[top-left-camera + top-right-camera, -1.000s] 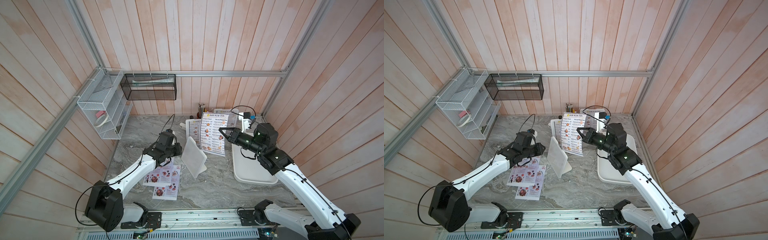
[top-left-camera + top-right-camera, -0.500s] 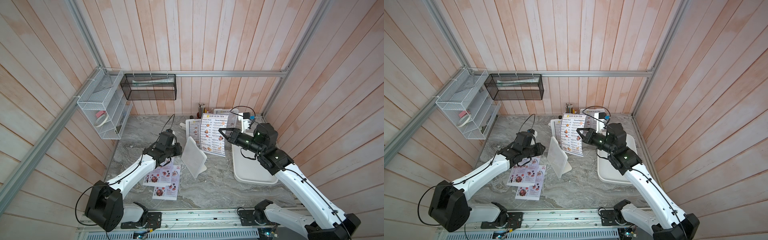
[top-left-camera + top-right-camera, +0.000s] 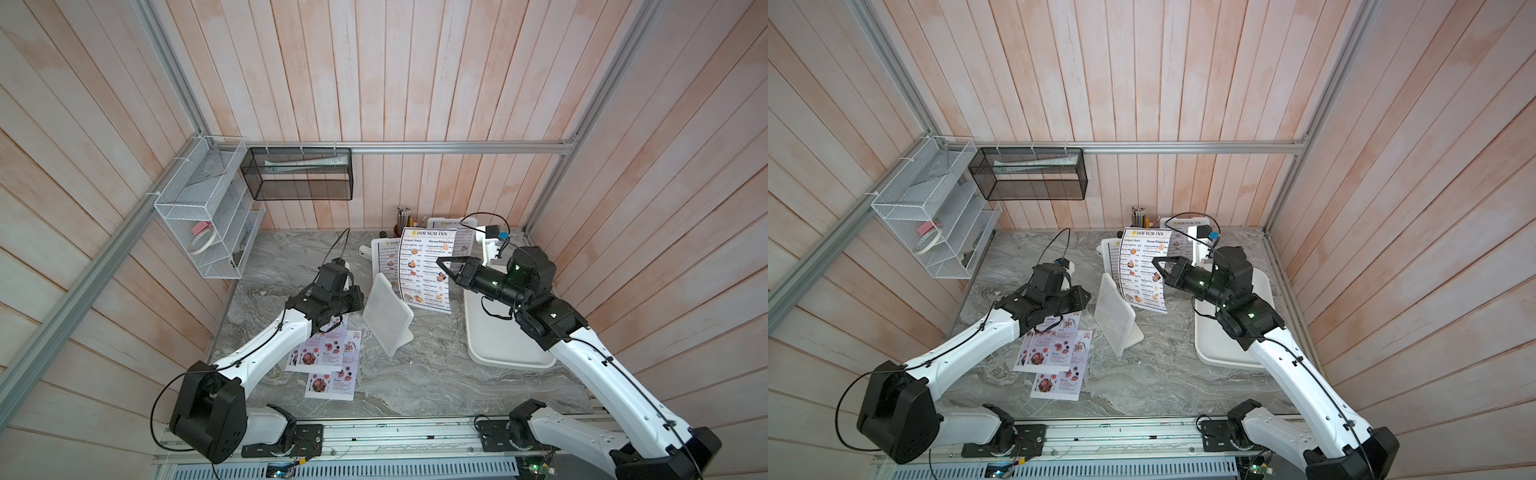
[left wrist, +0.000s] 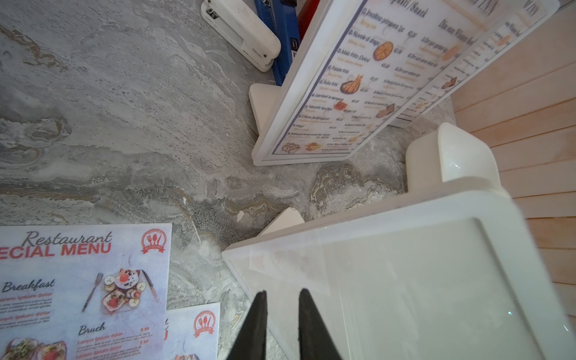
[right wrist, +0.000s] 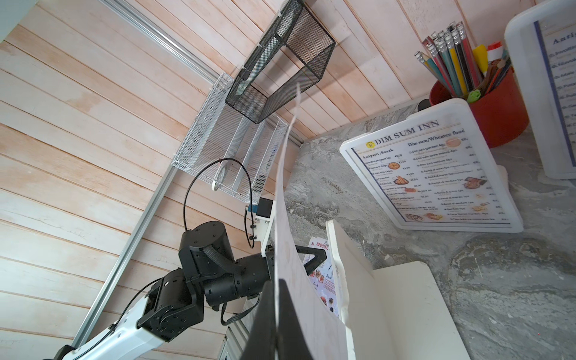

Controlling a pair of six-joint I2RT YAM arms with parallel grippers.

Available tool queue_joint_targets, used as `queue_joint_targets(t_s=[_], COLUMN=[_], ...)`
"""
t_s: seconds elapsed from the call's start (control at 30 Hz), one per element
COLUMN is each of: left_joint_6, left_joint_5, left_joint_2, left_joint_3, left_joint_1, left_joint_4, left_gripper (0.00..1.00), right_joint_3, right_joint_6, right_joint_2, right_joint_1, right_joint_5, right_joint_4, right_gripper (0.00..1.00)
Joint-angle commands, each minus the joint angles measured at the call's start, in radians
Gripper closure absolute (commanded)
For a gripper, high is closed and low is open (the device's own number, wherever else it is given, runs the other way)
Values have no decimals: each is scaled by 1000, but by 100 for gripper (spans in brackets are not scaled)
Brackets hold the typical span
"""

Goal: Replace the menus in the menu holders
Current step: Insert the menu into the menu holder.

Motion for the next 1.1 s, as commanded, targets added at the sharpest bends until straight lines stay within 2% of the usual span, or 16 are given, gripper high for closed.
queue_joint_targets(t_s=[0.0,0.83,1.07], left_joint_6=[2,0,-1], left_joint_5=[-11,-8,-8], left_joint_2=[5,10,7], left_joint_3=[-6,-8,-8], left_joint_1=[6,5,5], left_joint_4=[11,20,21], left_gripper=[79,79,79], right_joint_3=[-10,-30,-37], right_joint_6=[10,73,53], right_joint_2=[-11,-25,-36], right_joint_1=[5,8,10], right_joint_5=[-18,-55,-19], right_joint_4=[6,70,66], right_gripper=[100,100,100])
